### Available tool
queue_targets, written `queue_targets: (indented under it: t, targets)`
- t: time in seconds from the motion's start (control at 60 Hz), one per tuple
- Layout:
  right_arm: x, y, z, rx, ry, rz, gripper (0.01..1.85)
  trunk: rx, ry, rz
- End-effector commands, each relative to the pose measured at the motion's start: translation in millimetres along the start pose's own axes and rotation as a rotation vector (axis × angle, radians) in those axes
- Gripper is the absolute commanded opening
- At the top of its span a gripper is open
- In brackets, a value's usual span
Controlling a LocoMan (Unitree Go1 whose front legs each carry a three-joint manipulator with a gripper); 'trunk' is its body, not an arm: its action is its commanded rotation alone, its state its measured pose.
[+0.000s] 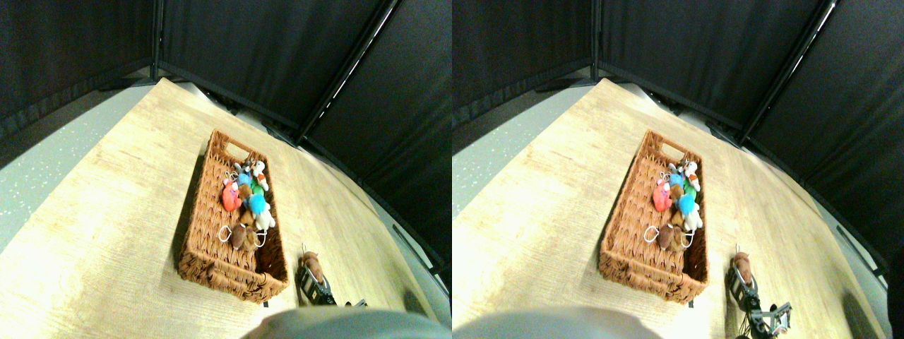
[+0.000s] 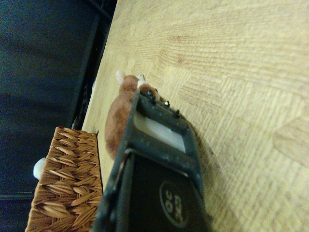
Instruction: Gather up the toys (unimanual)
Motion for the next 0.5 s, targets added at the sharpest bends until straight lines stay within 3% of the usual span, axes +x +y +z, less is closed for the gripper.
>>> queue_targets:
  t: [0.017, 0.233, 0.383, 0.5]
  targets:
    - [-0.6, 6, -1, 0.003, -0.003, 0.035, 0.06, -0.019, 0.008, 0.010]
    - [-1.9, 31, -11, -0.147, 0.022, 0.094, 0.06, -0.020, -0.002, 0.004]
    - [1.8, 56, -22, -0.174, 0.120, 0.166, 0.06, -0.019, -0.012, 0.001]
    - [1.8, 74, -32, -0.214, 0.131, 0.206, 0.06, -0.025, -0.020, 0.005]
